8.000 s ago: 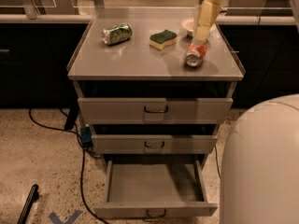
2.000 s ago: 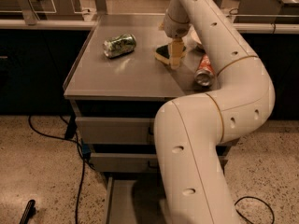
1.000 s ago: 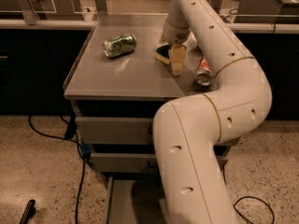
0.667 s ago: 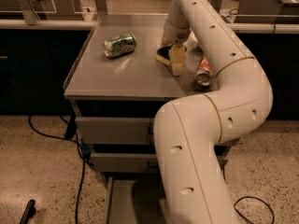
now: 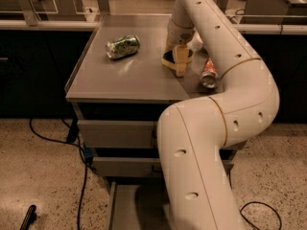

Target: Place sponge into bottom drawer

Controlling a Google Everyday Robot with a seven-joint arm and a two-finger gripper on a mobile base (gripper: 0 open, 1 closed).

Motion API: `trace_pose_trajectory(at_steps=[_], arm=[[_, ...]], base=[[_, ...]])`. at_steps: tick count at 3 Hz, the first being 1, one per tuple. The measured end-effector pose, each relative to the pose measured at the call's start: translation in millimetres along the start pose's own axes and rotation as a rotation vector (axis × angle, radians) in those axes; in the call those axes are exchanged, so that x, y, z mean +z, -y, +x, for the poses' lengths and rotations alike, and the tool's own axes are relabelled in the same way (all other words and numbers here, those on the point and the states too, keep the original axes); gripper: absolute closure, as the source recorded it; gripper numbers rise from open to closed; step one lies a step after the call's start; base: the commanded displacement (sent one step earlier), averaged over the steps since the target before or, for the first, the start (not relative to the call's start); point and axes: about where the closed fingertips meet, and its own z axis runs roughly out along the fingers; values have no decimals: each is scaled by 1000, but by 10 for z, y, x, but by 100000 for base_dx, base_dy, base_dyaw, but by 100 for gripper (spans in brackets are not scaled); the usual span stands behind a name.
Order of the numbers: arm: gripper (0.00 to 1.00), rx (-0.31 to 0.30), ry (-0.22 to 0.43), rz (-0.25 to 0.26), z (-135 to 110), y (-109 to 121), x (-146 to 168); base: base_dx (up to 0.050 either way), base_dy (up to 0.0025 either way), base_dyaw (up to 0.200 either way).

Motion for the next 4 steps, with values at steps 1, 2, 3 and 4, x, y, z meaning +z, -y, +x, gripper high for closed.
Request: trace_pose_trajectory(at_steps=[1, 2, 3, 4], arm=[[100, 0, 0, 0, 0, 1, -4], [100, 0, 0, 0, -21, -5, -82], [100, 0, 0, 2, -32, -13, -122], [100, -13, 58, 112, -74, 146, -401]], base=[[0, 0, 0], [0, 0, 0], [0, 0, 0], [0, 0, 0]])
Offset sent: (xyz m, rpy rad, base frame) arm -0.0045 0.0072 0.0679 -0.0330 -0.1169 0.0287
